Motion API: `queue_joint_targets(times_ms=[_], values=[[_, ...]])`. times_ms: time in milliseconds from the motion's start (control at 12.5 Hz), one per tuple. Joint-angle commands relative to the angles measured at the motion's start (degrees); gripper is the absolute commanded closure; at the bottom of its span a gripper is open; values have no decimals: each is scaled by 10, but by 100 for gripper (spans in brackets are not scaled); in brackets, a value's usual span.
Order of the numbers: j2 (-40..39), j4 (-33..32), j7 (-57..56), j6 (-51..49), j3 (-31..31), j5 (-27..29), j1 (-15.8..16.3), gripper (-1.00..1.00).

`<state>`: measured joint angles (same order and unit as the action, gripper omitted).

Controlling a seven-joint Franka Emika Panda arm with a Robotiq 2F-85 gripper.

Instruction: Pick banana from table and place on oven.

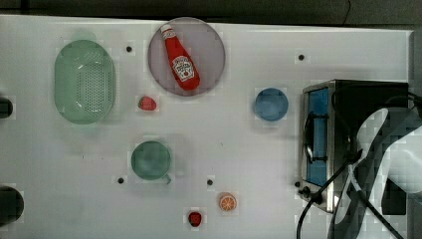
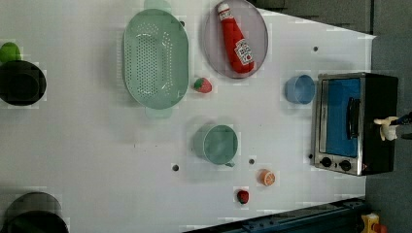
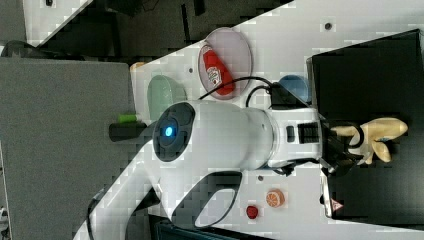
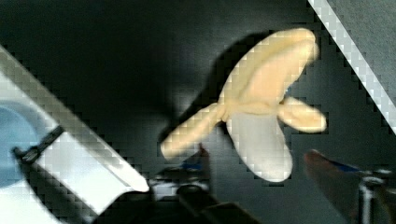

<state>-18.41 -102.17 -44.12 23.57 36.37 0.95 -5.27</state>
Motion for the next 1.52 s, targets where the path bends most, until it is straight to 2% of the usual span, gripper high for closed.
queue_joint_targets(times_ms=[80, 160, 400, 560, 880, 1200, 1360, 1520], values=[[26, 13, -30, 10, 3, -1, 15, -84], [37, 19, -30, 10, 1, -2, 17, -99], [103, 36, -29, -19, -16, -17, 39, -100], [155, 35, 2, -86, -42, -42, 60, -100], [228, 31, 262, -231, -156, -45, 91, -100], [239, 27, 505, -229, -292, -45, 96, -100], [243, 27, 571, -219, -318, -44, 96, -100], [251, 27, 581, -204, -323, -45, 96, -100]])
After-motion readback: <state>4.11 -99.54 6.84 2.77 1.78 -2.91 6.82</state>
